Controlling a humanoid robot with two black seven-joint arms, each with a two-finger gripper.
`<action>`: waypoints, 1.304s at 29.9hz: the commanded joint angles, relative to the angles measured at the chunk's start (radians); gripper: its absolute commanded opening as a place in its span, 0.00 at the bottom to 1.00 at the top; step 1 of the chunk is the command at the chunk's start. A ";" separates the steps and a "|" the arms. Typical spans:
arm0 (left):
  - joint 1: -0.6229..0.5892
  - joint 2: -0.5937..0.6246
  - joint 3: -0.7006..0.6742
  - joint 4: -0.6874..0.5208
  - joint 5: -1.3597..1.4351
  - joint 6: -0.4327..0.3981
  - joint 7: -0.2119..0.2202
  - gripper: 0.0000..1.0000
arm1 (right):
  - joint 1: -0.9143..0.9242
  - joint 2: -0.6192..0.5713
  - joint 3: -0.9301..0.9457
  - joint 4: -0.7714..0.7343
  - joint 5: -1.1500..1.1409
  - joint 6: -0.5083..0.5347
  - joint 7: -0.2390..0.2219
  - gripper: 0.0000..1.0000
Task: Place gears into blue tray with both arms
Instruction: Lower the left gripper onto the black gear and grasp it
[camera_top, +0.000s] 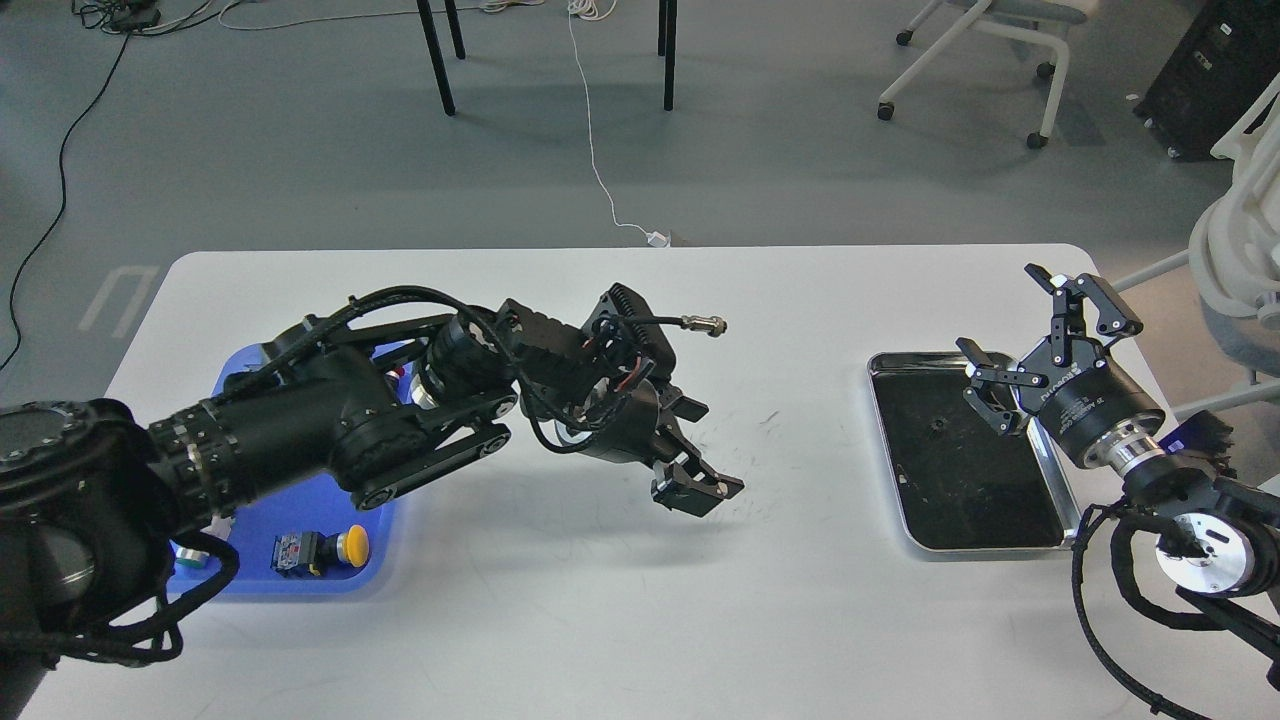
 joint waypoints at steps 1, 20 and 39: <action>-0.027 -0.055 0.090 0.106 0.015 0.055 0.000 0.95 | -0.003 -0.003 0.000 -0.007 0.000 0.002 0.000 0.97; 0.001 -0.032 0.136 0.137 0.015 0.073 0.000 0.55 | -0.005 -0.003 -0.005 -0.010 -0.003 0.003 0.000 0.98; 0.014 0.005 0.135 0.127 0.010 0.066 0.000 0.46 | -0.003 0.005 -0.009 -0.009 -0.012 0.005 0.000 0.98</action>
